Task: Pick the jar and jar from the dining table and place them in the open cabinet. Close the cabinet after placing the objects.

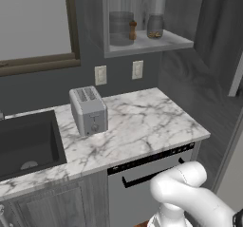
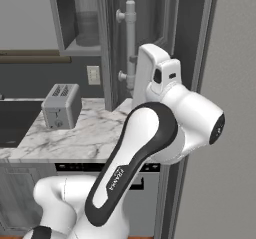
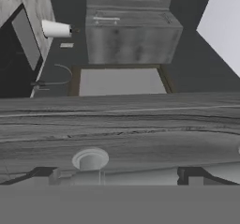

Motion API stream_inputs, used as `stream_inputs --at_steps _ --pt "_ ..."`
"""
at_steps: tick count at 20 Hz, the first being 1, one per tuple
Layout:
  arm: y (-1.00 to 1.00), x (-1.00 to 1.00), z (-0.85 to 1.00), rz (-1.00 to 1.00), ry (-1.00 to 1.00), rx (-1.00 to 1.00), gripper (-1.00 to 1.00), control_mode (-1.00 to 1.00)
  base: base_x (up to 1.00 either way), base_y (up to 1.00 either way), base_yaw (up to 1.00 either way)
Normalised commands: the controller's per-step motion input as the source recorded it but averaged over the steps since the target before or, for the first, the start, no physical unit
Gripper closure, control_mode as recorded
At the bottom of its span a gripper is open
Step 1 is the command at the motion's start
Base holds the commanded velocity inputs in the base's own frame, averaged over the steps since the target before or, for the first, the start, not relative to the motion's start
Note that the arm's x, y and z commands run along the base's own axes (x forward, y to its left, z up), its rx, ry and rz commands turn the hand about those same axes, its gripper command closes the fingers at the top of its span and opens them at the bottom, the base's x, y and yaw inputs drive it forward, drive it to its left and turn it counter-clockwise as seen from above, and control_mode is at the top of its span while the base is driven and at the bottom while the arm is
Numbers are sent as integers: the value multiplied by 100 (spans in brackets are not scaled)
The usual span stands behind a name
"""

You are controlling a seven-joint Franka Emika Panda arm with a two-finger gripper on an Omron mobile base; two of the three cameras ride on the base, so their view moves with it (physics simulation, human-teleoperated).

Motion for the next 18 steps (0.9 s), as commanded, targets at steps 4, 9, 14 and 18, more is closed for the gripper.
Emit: stream_inputs --at_steps 4,9,14,18 --pt "1 55 -6 10 2 0 -100 -100 0 0 0" --pt "39 40 0 1 2 0 -100 -100 0 0 0" --pt "64 56 0 0 4 0 -100 -100 0 0 0" --pt "75 57 0 -5 0 0 -100 -100 0 0 0"
